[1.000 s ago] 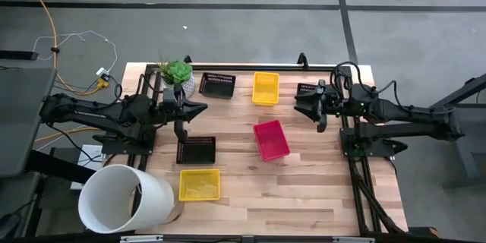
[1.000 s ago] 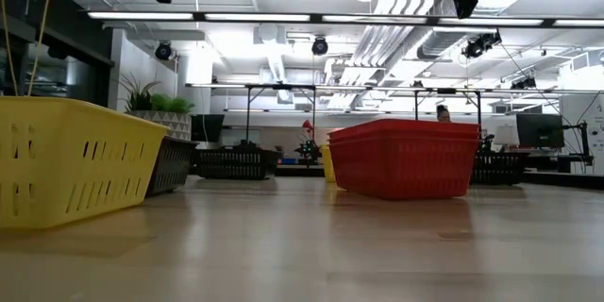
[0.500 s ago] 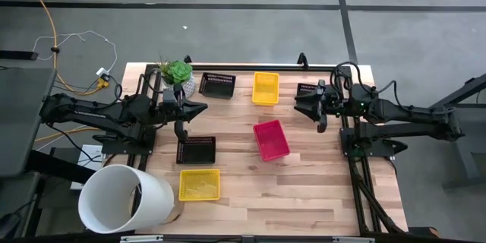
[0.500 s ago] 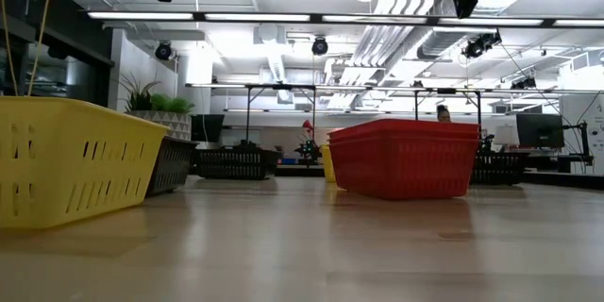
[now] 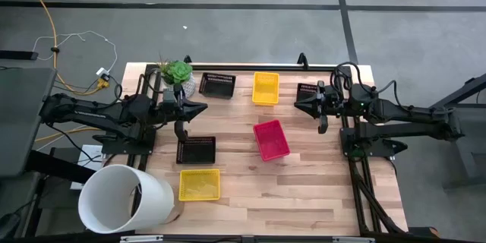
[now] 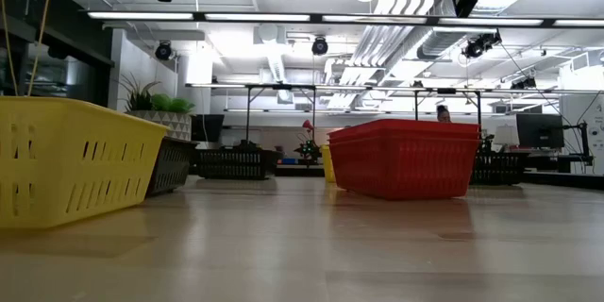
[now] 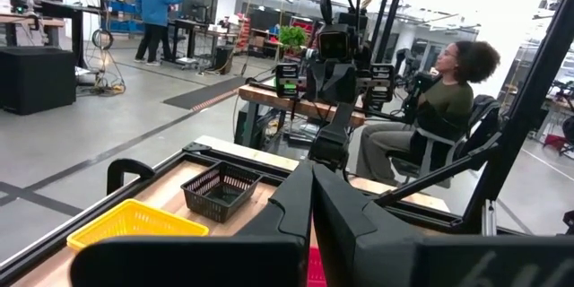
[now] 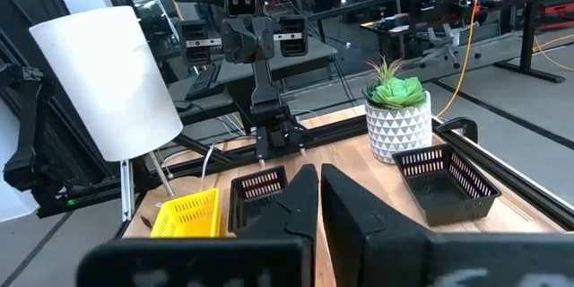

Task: Stack baskets by color
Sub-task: Stack the yellow bin on the yellow bin

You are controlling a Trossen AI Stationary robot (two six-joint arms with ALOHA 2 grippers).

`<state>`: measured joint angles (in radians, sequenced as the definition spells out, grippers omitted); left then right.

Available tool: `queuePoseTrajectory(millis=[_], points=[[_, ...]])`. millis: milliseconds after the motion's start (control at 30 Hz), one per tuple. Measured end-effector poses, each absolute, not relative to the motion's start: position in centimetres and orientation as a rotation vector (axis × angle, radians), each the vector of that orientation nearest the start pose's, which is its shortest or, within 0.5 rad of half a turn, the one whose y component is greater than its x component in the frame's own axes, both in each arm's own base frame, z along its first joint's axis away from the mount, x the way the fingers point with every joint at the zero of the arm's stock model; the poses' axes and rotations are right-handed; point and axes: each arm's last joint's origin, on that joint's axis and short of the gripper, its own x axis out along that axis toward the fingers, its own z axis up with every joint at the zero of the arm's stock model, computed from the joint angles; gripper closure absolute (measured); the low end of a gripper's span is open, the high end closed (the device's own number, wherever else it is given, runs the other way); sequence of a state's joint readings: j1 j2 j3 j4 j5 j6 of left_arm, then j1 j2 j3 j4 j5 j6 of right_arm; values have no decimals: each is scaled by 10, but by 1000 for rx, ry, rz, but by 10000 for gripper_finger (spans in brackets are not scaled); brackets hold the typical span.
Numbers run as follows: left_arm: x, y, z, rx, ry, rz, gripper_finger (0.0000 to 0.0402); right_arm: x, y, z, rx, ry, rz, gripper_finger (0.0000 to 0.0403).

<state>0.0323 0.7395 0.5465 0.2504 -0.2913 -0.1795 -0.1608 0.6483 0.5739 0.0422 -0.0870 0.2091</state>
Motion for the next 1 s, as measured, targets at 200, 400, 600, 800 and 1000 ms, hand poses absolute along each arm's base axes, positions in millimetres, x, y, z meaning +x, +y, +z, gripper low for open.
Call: queuePoseTrajectory(millis=[200,400,600,800,1000], points=[[172,14,299,-186,-87,332,401,153,-22,301,231,24,-78,400],[175,15,298,-182,-60,373,363,153,-22,301,235,23,-78,402],[183,16,310,-147,80,407,270,153,-22,301,257,23,-78,402],[199,14,323,-157,273,320,181,153,-22,301,257,23,-78,403],[224,-1,314,-234,633,111,144,153,-22,301,257,23,-78,403]])
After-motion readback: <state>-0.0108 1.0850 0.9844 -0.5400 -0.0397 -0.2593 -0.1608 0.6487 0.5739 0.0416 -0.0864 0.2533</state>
